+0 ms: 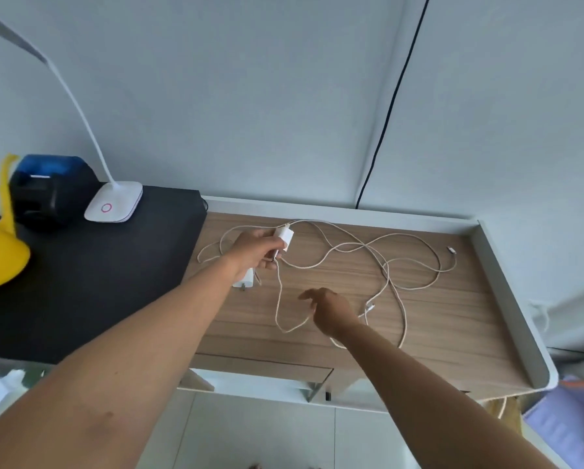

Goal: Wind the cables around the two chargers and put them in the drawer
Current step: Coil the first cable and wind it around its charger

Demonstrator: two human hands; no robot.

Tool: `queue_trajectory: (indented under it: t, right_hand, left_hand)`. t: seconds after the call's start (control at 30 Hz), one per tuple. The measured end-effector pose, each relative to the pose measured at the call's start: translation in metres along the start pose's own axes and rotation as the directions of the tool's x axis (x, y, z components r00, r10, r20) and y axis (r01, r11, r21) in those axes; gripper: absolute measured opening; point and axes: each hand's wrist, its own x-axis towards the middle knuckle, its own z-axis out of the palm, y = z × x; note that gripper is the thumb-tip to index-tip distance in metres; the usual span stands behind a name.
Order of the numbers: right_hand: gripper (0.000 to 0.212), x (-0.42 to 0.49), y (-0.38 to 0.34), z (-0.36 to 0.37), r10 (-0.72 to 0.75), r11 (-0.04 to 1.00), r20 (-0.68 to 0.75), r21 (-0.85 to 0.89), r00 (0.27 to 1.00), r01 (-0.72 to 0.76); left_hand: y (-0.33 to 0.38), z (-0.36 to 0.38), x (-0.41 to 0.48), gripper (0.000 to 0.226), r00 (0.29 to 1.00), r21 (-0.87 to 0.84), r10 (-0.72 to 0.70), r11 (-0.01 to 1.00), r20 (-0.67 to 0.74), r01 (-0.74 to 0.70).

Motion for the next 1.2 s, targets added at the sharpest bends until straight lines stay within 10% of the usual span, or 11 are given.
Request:
queue_trajectory:
  t: [0.23,0.5,0.63,0.8,1.2]
  right_hand:
    - [0.062,0.008,-0.003,-0.07,-0.041,0.997,0.273,0.077,0.961,0.021]
    - [0.045,0.004,-0.046,-0.113,-0.12,0.736,0.05,0.675,0.992,0.055]
    - [0.004,0.001,-0.054,-0.125,-0.1,0.629,-0.084,0.767,0.991,0.128]
    - [0.007,-0.001,-0.055,-0.161,-0.031,0.536,-0.141,0.833,0.989,0.136]
    - [0.02,0.005,-0.09,-0.228,-0.124,0.763,-0.315,0.576,0.941,0.293]
  left_hand:
    - [0.044,-0.006,-0.026,0.014,0.996,-0.257,0.086,0.964,0.033,-0.075]
    - [0.088,-0.003,-0.048,0.037,0.994,-0.223,0.105,0.97,0.016,-0.098]
    - [0.105,-0.007,-0.053,0.045,0.986,-0.305,0.163,0.941,0.023,-0.148]
    - [0.11,-0.018,-0.057,0.05,0.984,-0.276,0.156,0.953,0.084,-0.127]
    - [0.132,-0.015,-0.063,0.035,0.98,-0.053,0.05,0.998,0.19,-0.041]
